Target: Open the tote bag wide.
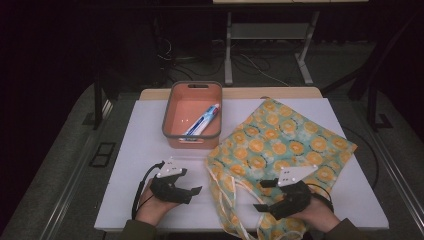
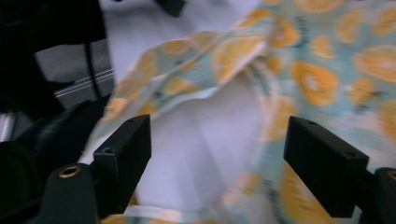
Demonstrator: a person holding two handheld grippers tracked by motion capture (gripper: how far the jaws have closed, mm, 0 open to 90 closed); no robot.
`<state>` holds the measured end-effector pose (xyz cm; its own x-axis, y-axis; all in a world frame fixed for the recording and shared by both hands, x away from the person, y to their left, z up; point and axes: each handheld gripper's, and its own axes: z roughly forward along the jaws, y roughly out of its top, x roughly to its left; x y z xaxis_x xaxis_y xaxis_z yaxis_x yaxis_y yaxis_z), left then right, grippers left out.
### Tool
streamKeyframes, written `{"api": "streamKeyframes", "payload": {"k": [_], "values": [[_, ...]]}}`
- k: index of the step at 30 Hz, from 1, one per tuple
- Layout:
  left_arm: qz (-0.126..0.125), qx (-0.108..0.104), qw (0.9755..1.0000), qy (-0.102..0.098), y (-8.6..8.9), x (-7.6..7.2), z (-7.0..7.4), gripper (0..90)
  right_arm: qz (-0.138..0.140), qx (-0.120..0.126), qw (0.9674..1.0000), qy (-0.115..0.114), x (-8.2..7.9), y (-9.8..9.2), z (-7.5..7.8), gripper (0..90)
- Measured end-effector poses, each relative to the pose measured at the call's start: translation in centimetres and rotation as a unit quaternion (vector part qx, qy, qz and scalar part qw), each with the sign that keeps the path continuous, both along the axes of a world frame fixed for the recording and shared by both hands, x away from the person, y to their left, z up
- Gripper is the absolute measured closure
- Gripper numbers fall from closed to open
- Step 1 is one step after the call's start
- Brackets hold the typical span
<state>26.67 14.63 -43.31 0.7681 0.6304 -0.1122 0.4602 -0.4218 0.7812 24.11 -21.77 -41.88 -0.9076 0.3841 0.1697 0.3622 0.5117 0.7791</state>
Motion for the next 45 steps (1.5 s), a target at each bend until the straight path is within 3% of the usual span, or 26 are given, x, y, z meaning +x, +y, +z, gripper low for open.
{"api": "streamKeyframes", "payload": {"k": [6,12,17,21,29,35,39,45], "values": [[0.002,-0.004,1.0,-0.003,0.2,0.1,0.1,17.4,0.054,-0.001,0.9983,0.021,-1.4,2.6,-0.5,29.6],[-0.002,-0.004,1.0,-0.003,0.1,0.1,0.0,17.2,0.107,-0.015,0.9935,0.037,-2.7,4.8,-1.4,36.6],[-0.003,-0.003,1.0,-0.003,0.1,0.1,0.0,17.2,0.138,-0.03,0.9891,0.042,-3.0,5.6,-2.0,64.2],[-0.004,-0.003,1.0,-0.003,0.1,0.1,0.0,17.3,0.133,-0.024,0.9903,0.035,-2.7,5.0,-1.5,80.9],[-0.004,-0.002,1.0,-0.004,0.1,0.1,0.0,17.3,0.083,0.007,0.9964,0.012,-0.9,2.3,0.6,86.1],[-0.004,-0.001,1.0,-0.003,0.1,0.1,0.0,17.3,0.006,0.024,0.9995,-0.02,1.9,-1.4,2.3,86.7],[-0.004,-0.001,1.0,-0.003,0.1,0.2,0.0,17.3,-0.053,0.027,0.9977,-0.032,4.1,-4.0,2.8,87.1],[-0.004,-0.001,1.0,-0.002,0.1,0.2,-0.1,17.3,-0.124,0.019,0.9912,-0.043,6.9,-7.0,2.8,87.5]]}}
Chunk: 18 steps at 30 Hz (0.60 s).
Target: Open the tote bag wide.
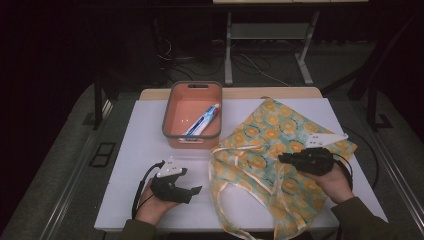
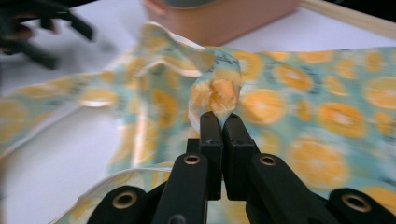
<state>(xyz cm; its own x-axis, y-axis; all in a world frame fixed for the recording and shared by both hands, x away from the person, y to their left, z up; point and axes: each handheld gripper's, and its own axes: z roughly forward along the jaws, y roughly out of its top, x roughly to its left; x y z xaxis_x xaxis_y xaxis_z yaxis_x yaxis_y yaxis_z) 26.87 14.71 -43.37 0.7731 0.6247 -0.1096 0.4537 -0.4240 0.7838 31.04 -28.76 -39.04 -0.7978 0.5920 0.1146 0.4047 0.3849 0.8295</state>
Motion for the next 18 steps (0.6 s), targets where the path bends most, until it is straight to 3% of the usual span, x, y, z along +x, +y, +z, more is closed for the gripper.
{"api": "streamKeyframes", "payload": {"k": [9,13,18], "values": [[0.003,-0.001,1.0,-0.001,0.1,0.0,0.0,17.3,-0.076,-0.033,0.9965,0.006,3.6,-2.7,-1.4,87.4],[0.004,-0.001,1.0,0.0,0.1,0.0,0.0,17.3,-0.103,-0.057,0.9927,0.027,4.6,-3.5,-2.8,87.4],[0.003,0.0,1.0,-0.001,0.1,0.0,0.0,17.3,-0.111,-0.11,0.9864,0.05,5.1,-3.5,-4.5,87.2]]}}
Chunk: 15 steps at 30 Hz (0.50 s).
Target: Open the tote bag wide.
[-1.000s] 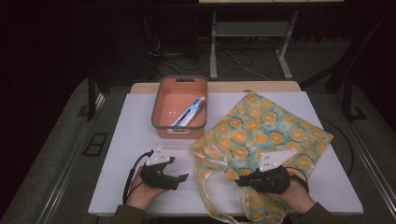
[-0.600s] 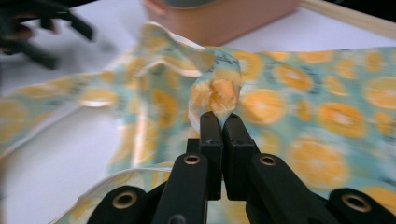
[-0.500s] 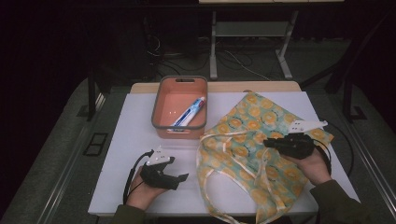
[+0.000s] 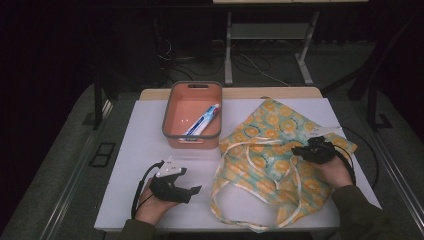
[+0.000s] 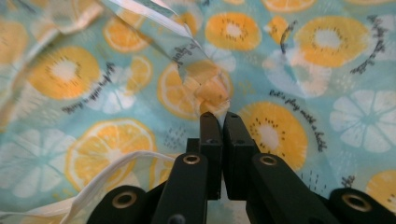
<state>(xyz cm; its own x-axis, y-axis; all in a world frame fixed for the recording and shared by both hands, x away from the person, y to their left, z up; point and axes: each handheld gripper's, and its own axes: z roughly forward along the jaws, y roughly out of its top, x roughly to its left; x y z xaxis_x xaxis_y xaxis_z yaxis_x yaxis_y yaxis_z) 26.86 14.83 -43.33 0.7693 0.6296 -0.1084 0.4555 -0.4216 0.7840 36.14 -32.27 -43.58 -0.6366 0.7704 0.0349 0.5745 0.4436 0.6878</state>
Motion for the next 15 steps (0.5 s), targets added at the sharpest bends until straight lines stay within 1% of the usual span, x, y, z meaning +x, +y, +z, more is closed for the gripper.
{"api": "streamKeyframes", "payload": {"k": [3,7,8,9,11,13,15], "values": [[0.0,0.0,1.0,0.001,0.0,0.0,0.0,17.4,0.0,-0.014,0.9999,0.004,0.1,0.2,-0.3,85.6],[-0.001,-0.001,1.0,0.002,0.0,0.0,0.0,17.5,0.001,-0.028,0.9995,0.012,0.1,0.5,-0.8,80.9],[-0.001,-0.001,1.0,0.002,0.0,0.0,0.0,17.5,0.001,-0.027,0.9995,0.014,0.1,0.5,-0.9,79.5],[-0.001,-0.001,1.0,0.002,0.0,0.0,0.0,17.5,-0.001,-0.024,0.9996,0.014,0.1,0.5,-0.9,76.0],[0.0,-0.002,1.0,0.001,0.0,0.0,0.0,17.4,-0.005,-0.01,0.9999,0.012,0.1,0.4,-0.7,68.5],[0.0,-0.001,1.0,0.0,0.1,0.0,0.0,17.5,-0.011,0.022,0.9997,0.009,0.0,0.1,-0.2,56.1],[0.0,-0.001,1.0,0.001,0.0,0.0,0.0,17.5,-0.019,0.054,0.9984,-0.004,-0.2,-0.2,0.6,47.1]]}}
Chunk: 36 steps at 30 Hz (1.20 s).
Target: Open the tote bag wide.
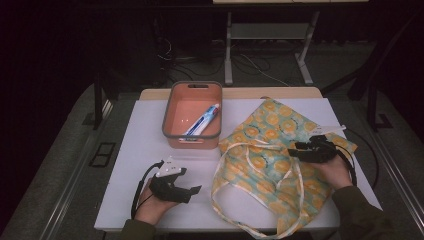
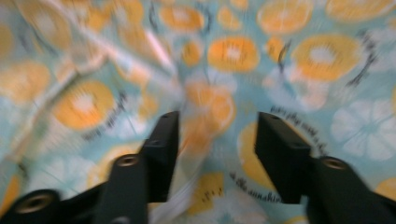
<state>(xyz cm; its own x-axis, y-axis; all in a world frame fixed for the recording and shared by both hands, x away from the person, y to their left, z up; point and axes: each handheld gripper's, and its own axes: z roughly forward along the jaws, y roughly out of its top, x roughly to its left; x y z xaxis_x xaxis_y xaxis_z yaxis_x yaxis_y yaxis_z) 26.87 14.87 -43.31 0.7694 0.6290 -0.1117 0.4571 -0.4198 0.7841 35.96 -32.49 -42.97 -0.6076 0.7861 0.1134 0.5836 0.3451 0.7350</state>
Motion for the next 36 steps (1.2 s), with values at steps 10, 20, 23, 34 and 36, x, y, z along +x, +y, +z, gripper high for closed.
{"api": "streamKeyframes", "payload": {"k": [10,20,23,34,36], "values": [[0.0,0.0,1.0,-0.002,0.1,0.0,0.1,17.5,0.04,0.034,0.9983,-0.024,-2.9,0.9,3.5,29.2],[-0.001,0.0,1.0,-0.003,0.1,0.0,0.1,17.8,0.148,0.048,0.9877,-0.02,-6.9,5.9,5.7,34.5],[-0.001,0.001,1.0,-0.003,0.1,0.0,0.1,17.9,0.185,0.042,0.9817,-0.012,-8.0,7.8,5.6,45.1],[-0.002,0.002,1.0,-0.001,0.0,0.0,0.1,18.3,0.214,-0.024,0.9763,0.021,-8.3,10.6,2.3,69.3],[-0.002,0.001,1.0,0.0,0.0,0.0,0.1,18.4,0.208,-0.032,0.9772,0.029,-7.8,10.6,1.6,69.1]]}}
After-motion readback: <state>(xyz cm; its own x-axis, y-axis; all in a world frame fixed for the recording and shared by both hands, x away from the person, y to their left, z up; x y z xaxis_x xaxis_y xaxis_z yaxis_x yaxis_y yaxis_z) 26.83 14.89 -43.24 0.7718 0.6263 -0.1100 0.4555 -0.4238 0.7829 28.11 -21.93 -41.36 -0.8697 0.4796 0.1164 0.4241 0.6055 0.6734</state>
